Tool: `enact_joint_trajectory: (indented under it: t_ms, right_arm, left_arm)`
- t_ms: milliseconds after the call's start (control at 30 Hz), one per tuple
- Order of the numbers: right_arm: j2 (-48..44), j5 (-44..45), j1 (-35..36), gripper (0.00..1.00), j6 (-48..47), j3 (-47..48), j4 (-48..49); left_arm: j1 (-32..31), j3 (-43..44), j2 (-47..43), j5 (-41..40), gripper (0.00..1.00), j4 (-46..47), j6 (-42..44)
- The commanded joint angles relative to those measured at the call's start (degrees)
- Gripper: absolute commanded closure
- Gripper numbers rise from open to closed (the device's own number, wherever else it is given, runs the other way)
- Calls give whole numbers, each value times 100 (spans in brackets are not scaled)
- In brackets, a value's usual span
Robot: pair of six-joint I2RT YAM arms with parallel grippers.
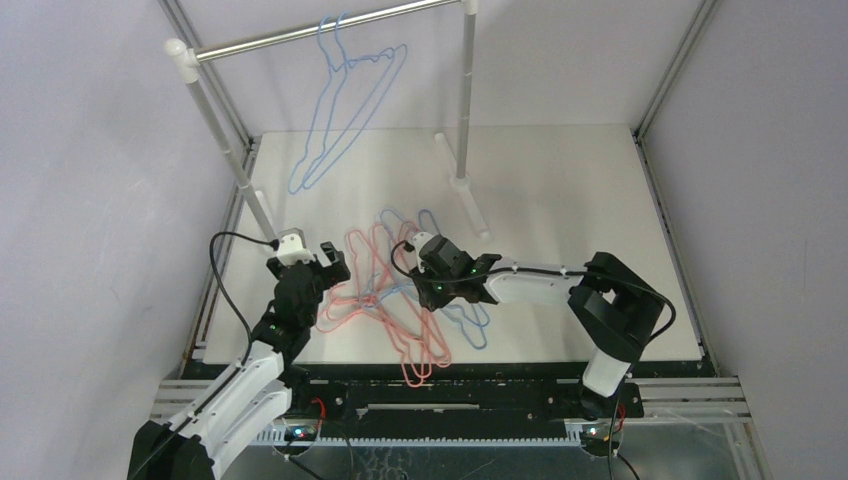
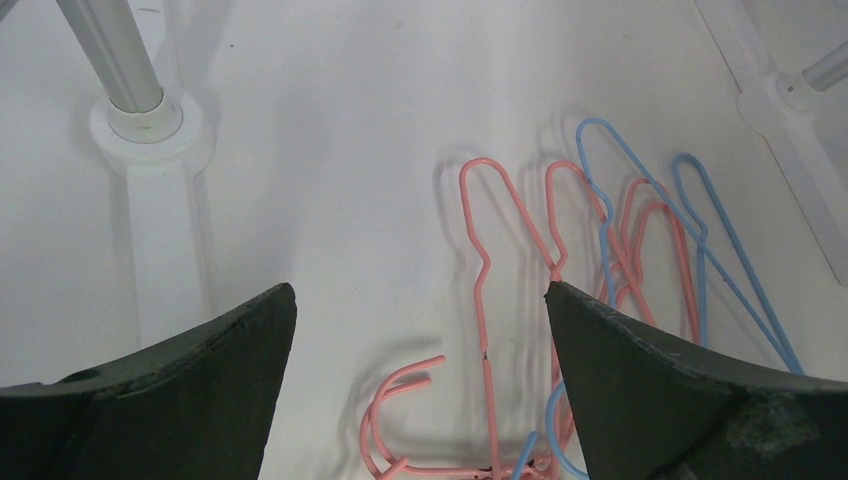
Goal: Organize the hangers
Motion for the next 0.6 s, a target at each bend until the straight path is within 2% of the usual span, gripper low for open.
enact_joint_trajectory:
  t_ms: [0,200,267,500,567]
  right_arm:
    - [194,-170,-120,62,-60,322,373]
    - [433,-191,-215,62,-103,368,457]
    - [506,-236,-237,65,-133,372,473]
    - [390,-414,-260,97,-186,367,379]
    - [228,-470,-253,100,-207,368,342]
  left_arm:
    - [-16,-57,-92,-8,1,216,-15]
    - [-15,-27,-18,7,1,218,-14]
    - [-17,-35,-15,1,1,234,-17]
    - [-14,-33,55,1,0,262,-18]
    - [-16,-27,81,2,0,268,-19]
